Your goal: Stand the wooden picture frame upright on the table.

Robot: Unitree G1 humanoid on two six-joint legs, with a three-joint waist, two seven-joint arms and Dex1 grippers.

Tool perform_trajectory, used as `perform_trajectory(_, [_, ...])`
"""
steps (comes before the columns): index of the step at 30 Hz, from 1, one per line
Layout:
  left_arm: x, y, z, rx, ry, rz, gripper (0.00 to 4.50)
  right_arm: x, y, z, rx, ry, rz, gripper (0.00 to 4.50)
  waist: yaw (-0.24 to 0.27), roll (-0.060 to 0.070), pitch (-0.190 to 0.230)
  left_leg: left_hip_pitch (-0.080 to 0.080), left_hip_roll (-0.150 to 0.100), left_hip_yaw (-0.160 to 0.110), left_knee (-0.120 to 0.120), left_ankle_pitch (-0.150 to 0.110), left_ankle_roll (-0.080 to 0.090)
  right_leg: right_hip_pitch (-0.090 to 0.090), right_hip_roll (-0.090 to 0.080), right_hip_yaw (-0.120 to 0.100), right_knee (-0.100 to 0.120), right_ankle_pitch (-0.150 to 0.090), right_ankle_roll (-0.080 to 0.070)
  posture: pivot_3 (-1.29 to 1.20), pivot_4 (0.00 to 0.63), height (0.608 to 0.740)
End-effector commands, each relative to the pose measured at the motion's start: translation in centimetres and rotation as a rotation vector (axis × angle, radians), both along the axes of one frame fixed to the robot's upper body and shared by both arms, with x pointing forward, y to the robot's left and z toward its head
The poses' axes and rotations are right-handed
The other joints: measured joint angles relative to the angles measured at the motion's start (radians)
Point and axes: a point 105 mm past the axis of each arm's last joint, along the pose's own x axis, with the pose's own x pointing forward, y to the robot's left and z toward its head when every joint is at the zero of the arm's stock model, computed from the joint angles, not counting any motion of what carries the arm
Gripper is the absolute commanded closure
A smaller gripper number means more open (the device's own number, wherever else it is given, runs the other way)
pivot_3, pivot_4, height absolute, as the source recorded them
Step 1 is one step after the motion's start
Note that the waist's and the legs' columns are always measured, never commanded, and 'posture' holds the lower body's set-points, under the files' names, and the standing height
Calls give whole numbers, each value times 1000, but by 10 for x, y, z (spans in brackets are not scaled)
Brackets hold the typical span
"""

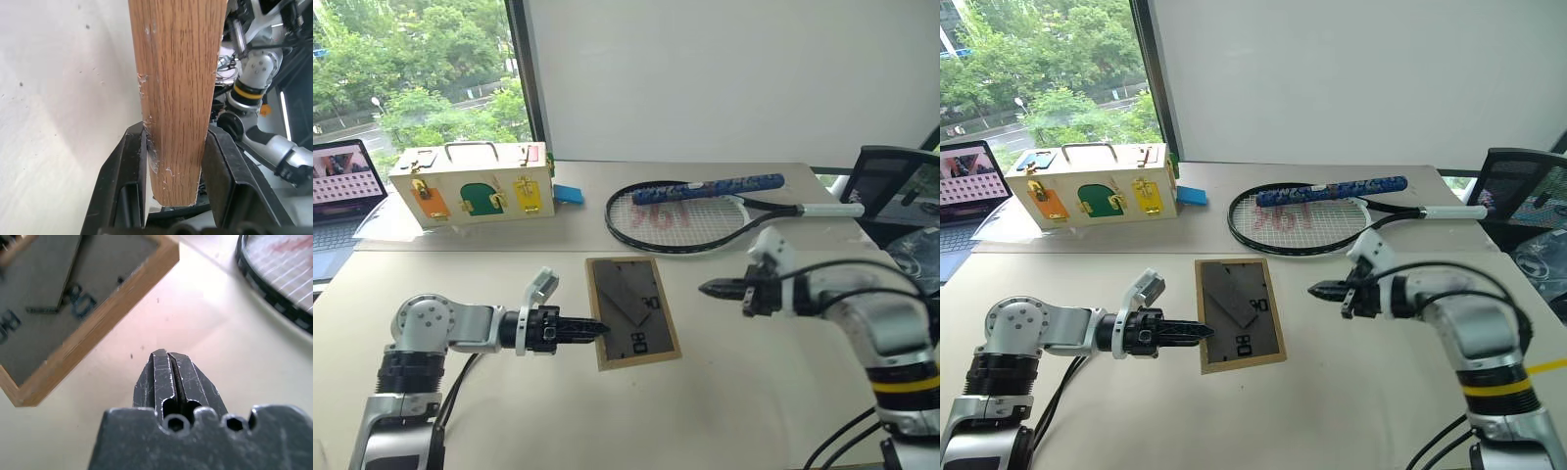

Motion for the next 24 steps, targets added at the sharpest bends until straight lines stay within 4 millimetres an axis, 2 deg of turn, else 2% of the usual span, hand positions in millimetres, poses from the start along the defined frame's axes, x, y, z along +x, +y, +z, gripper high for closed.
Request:
perform_trajectory(1, [4, -9, 22, -41, -73, -65, 3364, -21, 17, 36, 88, 14, 160, 3433, 0, 0, 0, 0, 0, 0, -1, 0, 0, 0, 0, 0, -1, 0, 0, 0, 150, 740])
perform_trajectory(3, [6, -11, 22, -34, -81, -79, 3364, -25, 29, 44, 127, 13, 213, 2772, -3, 0, 0, -1, 0, 0, -2, 0, 0, -2, 0, 0, -1, 0, 0, 0, 150, 740])
perform_trajectory(5, [5, -17, 21, -27, -91, -111, 3364, -25, 50, 44, 157, 17, 268, 2155, -10, 0, 0, -1, 0, 0, -3, 0, 0, -2, 0, 0, -1, 0, 0, 0, 150, 740])
perform_trajectory(8, [3, -21, 20, -29, -102, -147, 3364, -18, 66, 33, 145, 21, 274, 1104, -9, 0, 0, -1, 0, 0, -5, 0, 0, -3, 0, 0, 0, 0, -1, 0, 150, 740])
perform_trajectory(11, [5, -24, 20, -32, -110, -162, 3364, -21, 79, 21, 121, 41, 317, 69, -1, 0, 1, -5, 0, -1, -4, 1, -1, -6, 0, -1, 0, 0, -1, 0, 150, 740])
perform_trajectory(15, [7, -27, 19, -34, -118, -176, 3364, -20, 87, -1, -3, 19, 340, 27, 9, 0, 1, -8, 0, -1, -4, 1, -1, -9, 0, -1, 0, 0, -1, 0, 150, 740])
perform_trajectory(17, [9, -27, 19, -36, -122, -178, 3364, -22, 91, -5, -22, 10, 362, 27, 12, 0, 1, -8, 0, -1, -4, 1, -1, -9, 0, -1, 1, 0, -1, 0, 150, 740])
perform_trajectory(21, [12, -27, 18, -36, -127, -175, 3364, -36, 97, 6, 39, -19, 442, 27, 14, 0, 1, -8, 0, -1, -4, 1, -2, -10, 0, -1, 2, 0, -1, 0, 150, 740])
perform_trajectory(24, [15, -26, 17, -36, -128, -168, 3364, -41, 92, 16, 73, -53, 454, 27, 21, 0, 1, -8, 0, -1, -5, 1, -2, -10, 0, -1, 2, 0, -1, 0, 150, 740])
